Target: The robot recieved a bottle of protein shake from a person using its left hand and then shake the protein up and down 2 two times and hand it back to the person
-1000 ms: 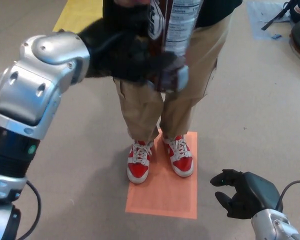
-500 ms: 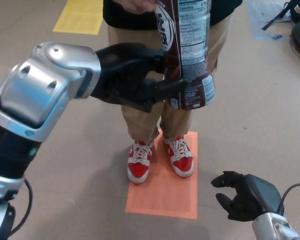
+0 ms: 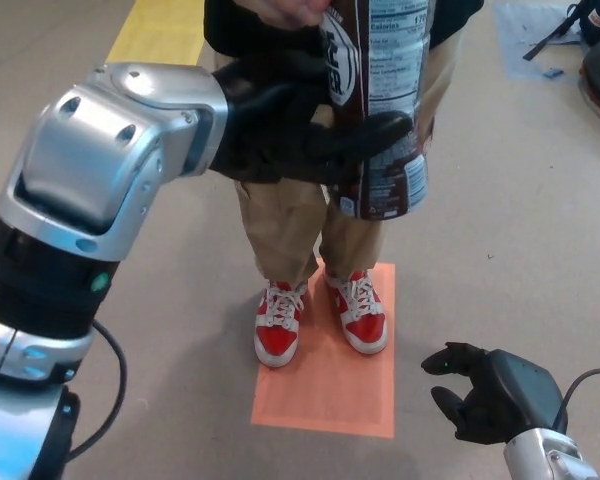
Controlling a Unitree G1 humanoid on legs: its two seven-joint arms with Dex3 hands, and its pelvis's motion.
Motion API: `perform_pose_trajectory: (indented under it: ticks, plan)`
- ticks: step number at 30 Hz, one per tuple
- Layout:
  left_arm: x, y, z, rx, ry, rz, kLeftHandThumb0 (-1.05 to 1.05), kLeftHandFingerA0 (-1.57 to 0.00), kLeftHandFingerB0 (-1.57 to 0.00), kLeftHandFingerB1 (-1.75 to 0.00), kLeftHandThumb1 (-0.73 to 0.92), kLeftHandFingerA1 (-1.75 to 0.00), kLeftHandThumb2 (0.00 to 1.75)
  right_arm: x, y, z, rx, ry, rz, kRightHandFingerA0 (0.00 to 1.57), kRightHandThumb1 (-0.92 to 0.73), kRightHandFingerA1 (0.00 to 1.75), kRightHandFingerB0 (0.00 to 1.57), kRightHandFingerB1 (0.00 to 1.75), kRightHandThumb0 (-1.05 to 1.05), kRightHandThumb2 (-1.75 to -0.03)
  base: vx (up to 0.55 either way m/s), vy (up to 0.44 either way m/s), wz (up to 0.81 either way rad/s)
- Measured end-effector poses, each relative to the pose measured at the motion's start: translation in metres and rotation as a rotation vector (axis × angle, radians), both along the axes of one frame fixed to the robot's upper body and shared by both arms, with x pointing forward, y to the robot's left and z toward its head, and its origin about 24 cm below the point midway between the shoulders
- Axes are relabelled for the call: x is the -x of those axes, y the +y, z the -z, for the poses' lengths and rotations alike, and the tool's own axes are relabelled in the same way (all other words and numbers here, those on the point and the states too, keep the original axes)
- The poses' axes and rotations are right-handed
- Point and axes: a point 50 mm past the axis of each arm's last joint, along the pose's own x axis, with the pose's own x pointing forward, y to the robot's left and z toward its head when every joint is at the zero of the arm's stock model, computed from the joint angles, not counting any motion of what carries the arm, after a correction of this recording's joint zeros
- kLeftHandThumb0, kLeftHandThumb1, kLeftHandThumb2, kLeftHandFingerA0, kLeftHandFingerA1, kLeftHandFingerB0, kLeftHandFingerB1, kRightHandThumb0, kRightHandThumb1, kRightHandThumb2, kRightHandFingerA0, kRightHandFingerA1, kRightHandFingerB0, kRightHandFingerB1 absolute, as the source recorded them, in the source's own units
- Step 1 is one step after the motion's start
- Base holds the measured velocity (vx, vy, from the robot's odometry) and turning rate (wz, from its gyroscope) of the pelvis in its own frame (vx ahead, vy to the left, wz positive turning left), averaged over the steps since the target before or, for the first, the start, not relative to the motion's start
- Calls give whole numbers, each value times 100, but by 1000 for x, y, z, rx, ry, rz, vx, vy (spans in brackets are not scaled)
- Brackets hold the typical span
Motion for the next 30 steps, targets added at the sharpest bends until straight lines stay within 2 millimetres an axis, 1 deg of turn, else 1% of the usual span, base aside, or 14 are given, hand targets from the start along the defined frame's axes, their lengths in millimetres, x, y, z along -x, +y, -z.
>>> perform_pose_trajectory:
  ticks: [2,3,7,8,10,11,12,13,14,15,16,17,20,30]
  plan:
    - [-1,1,0,0,-9,-24,-86,0,0,0,63,0,59,0,0,0,2,1,0,87,-75,63,74,46,-48,-75,0,0,0]
    - [-2,2,-1,-1,-15,-39,-87,0,0,0,51,-3,90,0,0,0,3,2,-1,88,-74,67,75,47,-48,-74,0,0,0]
    - [-5,3,1,1,-19,-78,-82,0,0,0,48,-9,82,0,0,0,4,2,-2,87,-74,67,75,48,-48,-75,0,0,0]
    - [-5,2,1,1,-21,-88,-78,0,0,0,59,-13,58,0,0,0,4,2,-2,88,-75,67,75,47,-48,-75,0,0,0]
    - [-7,2,1,7,-30,-115,-69,-2,0,-13,46,-34,83,0,0,1,5,2,-2,90,-74,67,75,46,-47,-75,0,0,0]
    - [-7,1,2,12,-37,-128,-55,-56,-6,-30,55,-56,78,0,0,1,6,2,-2,89,-74,66,75,46,-47,-75,0,0,0]
    - [-7,0,4,19,-48,-143,-55,-56,-6,-30,55,-56,78,0,0,1,5,2,-2,89,-74,66,75,46,-47,-75,0,0,0]
    - [-7,-1,7,24,-58,-157,-18,-115,-59,-41,83,-57,66,0,0,0,5,2,-2,89,-73,67,75,47,-46,-76,0,0,0]
    - [-7,-2,9,28,-64,-165,-14,-121,-72,-47,86,-61,68,0,0,1,5,2,-2,90,-73,66,76,46,-46,-75,0,0,0]
    - [-7,-3,12,38,-72,-177,-14,-121,-72,-47,86,-61,68,0,0,1,5,2,-2,90,-73,66,76,46,-46,-75,0,0,0]
    - [-7,-3,15,47,-79,-192,-16,-108,-90,-74,79,-120,79,0,0,1,5,2,-2,89,-73,67,75,47,-46,-76,0,0,0]
    - [-7,-3,16,50,-82,-196,-17,-95,-83,-102,78,-143,81,0,0,1,4,2,-2,89,-73,67,75,47,-45,-76,0,0,0]
    - [-8,-5,20,69,-114,-223,-22,-87,-62,-130,79,-171,79,0,0,0,4,1,-2,89,-73,66,75,46,-45,-75,0,0,0]
    - [-10,-5,25,139,-215,-299,-18,-79,-65,-132,80,-165,78,0,0,0,3,1,-1,89,-73,63,74,46,-45,-74,0,0,0]
